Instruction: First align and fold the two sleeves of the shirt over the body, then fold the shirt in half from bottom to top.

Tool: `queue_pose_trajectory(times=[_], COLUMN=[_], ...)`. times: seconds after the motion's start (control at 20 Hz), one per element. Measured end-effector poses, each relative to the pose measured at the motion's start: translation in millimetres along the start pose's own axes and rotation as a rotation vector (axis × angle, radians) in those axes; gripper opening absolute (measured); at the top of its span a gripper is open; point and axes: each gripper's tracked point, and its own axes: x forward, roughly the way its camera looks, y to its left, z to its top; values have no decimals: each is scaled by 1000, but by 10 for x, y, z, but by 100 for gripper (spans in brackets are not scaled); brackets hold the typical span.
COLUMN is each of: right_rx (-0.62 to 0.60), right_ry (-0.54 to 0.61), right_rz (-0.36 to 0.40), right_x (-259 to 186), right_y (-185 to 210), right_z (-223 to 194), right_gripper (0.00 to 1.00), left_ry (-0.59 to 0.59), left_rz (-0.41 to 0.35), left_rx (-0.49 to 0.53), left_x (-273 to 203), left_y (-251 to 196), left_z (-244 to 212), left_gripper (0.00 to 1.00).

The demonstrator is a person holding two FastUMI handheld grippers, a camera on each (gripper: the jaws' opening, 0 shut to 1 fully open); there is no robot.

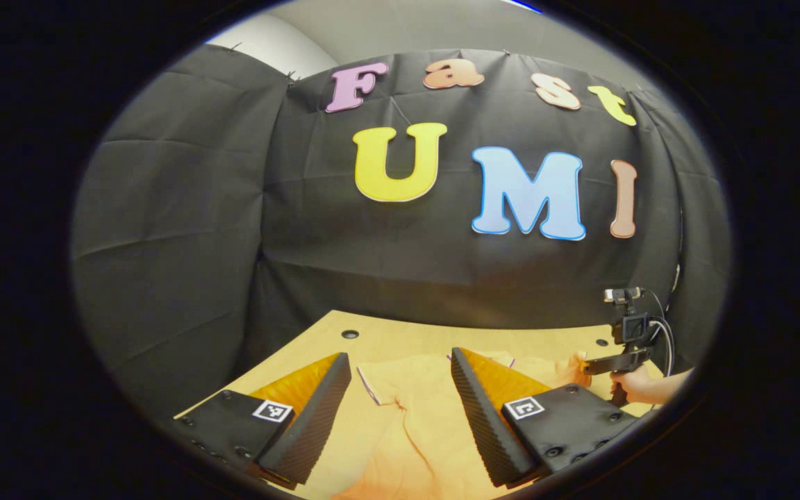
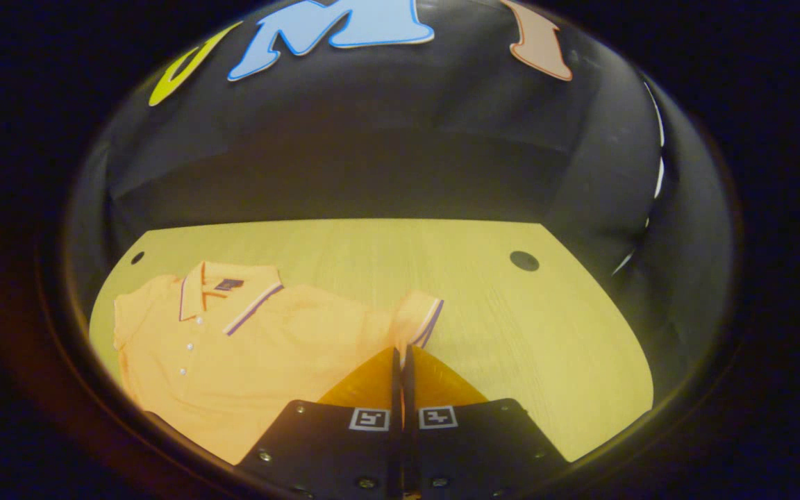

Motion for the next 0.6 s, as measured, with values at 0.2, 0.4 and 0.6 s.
queue_pose_trajectory(times=[0.2,0.4,0.6], right_rx=[-124,-225,-283], right_ry=[-44,-49,-21], right_rz=[60,111,157], right_x=[-95,-126,-105], right_y=[326,655,925], right_z=[122,110,1], right_gripper=[1,1,1], left_ry=[-18,-33,-21], left_rz=[20,41,53], left_rx=[-13,-20,-38], left_x=[-25,-26,-19], left_y=[123,285,406], left_z=[11,58,-9], left_gripper=[95,94,94])
